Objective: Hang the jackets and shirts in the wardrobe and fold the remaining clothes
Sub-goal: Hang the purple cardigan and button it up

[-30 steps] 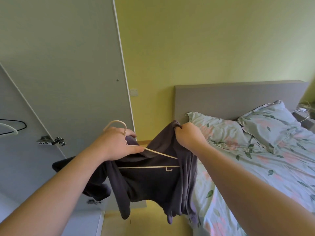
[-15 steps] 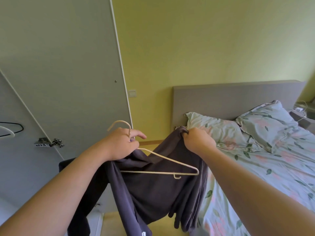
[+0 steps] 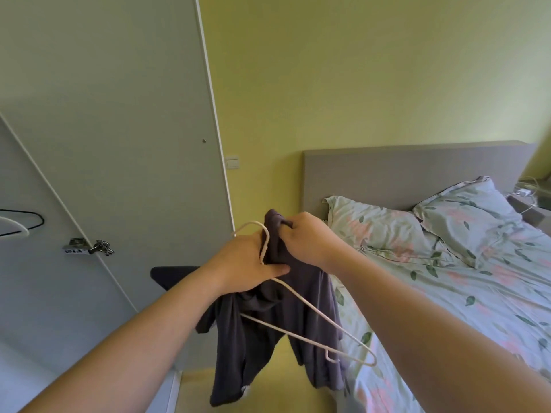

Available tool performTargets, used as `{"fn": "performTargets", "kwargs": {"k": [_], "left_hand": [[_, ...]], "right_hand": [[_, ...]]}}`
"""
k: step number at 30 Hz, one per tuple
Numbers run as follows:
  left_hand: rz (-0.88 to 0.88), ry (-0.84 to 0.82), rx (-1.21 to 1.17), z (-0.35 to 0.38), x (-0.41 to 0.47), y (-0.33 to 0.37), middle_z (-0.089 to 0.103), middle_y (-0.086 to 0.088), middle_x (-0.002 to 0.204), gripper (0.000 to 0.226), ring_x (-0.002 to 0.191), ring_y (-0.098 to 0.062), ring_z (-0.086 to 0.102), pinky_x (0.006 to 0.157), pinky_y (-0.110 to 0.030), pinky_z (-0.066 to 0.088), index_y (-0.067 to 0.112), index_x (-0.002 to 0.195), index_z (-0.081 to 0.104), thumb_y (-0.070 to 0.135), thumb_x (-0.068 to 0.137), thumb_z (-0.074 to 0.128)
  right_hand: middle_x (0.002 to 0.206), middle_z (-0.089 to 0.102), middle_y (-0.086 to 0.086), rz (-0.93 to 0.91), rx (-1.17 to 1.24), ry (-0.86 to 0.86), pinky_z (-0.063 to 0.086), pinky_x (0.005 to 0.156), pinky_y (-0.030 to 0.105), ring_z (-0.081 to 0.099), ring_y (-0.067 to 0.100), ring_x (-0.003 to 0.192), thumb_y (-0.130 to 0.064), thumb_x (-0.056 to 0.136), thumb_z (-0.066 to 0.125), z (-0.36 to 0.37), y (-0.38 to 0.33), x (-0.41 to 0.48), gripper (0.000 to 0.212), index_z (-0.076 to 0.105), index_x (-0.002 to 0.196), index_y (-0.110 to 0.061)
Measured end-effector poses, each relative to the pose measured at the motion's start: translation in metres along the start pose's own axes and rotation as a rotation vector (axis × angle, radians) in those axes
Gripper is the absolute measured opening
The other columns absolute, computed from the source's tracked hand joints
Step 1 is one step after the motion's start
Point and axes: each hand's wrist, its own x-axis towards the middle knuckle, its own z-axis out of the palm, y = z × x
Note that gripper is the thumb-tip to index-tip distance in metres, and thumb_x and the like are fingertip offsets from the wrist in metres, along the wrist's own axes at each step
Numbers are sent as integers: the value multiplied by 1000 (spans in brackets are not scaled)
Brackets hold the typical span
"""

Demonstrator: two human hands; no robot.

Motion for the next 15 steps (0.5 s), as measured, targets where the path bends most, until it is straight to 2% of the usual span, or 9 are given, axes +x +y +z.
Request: {"fn": "performTargets", "kwargs": {"k": [1,3,6,8,11,13,15], "left_hand": [[-9,2,23,1,1,-2,67,17,77,26,77,-5,64,64,-24,47,38,93,59,60,82,68],[-22,88,67,-4,3,-7,68,10,71,28,74,-16,67,59,-31,45,28,76,62,55,85,60],[-61,264,120,-25,2,-17,74,3,81,29,84,-26,69,68,-36,54,30,88,72,44,74,51],[-92,325,107,-37,2,-22,69,8,69,24,75,-24,66,63,-33,53,34,78,69,43,70,48],[-85,346,137,-40,2,-21,64,9,61,19,66,-19,63,58,-32,51,33,71,64,44,71,48],[-73,345,153,-38,1,-18,63,9,60,21,65,-17,61,57,-31,51,31,73,66,44,72,49],[-63,360,162,-39,1,-17,62,10,59,22,64,-15,61,56,-30,49,31,75,67,44,72,50]], "right_hand": [[54,48,-1,-34,-7,5,31,49,30,46,17,52,-26,97,52,-2,0,0,41,45,58,-18],[57,51,-5,-91,-135,22,36,50,29,50,18,57,-35,94,59,-9,8,-2,40,46,57,-25],[69,59,-1,-64,-297,57,50,59,33,59,28,68,-37,90,64,-17,36,-7,26,58,68,-24],[80,65,5,-5,-298,52,55,67,36,62,30,76,-30,93,62,-17,56,-11,12,68,88,-20],[92,64,9,11,-383,110,54,72,39,62,33,83,-19,96,55,-5,75,-11,11,64,100,-15],[90,61,7,17,-441,182,46,67,36,60,33,81,-10,88,50,6,81,-8,13,57,98,-15],[85,60,6,142,-352,189,39,62,33,58,31,75,-7,84,44,12,84,-3,17,54,96,-14]]}}
